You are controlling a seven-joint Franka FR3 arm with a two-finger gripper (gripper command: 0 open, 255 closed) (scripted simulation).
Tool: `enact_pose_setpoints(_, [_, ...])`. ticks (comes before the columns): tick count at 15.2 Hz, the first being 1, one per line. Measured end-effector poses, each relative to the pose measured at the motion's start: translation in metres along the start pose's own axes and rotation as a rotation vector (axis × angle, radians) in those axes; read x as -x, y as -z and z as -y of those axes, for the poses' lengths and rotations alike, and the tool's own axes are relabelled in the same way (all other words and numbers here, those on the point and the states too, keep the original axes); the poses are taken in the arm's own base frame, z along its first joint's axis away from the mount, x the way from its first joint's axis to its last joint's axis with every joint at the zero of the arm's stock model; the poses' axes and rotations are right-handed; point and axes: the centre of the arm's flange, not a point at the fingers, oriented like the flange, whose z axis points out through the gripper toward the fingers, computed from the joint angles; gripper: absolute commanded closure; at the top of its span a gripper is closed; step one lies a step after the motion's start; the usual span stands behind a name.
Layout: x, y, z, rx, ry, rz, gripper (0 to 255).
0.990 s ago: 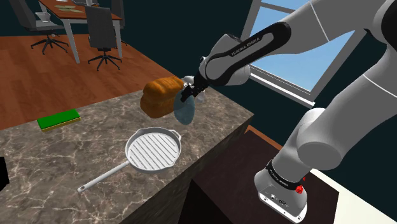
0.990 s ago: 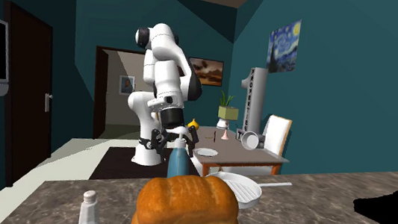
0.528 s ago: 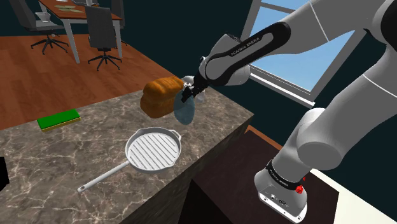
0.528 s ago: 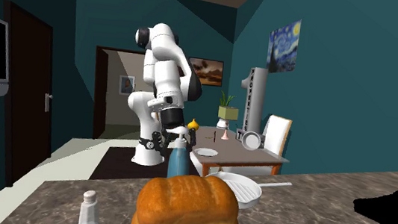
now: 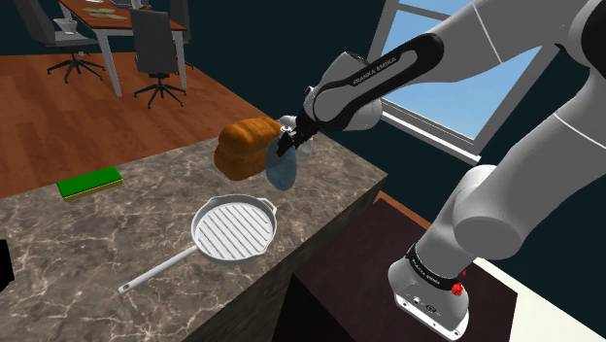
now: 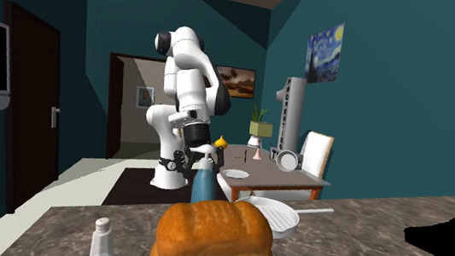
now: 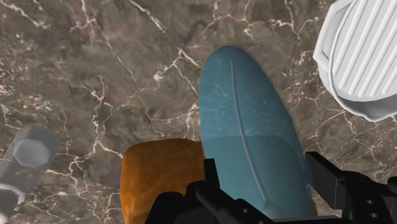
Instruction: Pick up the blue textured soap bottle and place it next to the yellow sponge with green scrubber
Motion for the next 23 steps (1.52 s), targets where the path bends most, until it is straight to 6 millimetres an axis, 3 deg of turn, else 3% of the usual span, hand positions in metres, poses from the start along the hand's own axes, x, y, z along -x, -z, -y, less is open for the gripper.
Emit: enact_pose_setpoints(23, [-0.044, 0.106, 0.013, 0.000, 0.000, 0.002, 255])
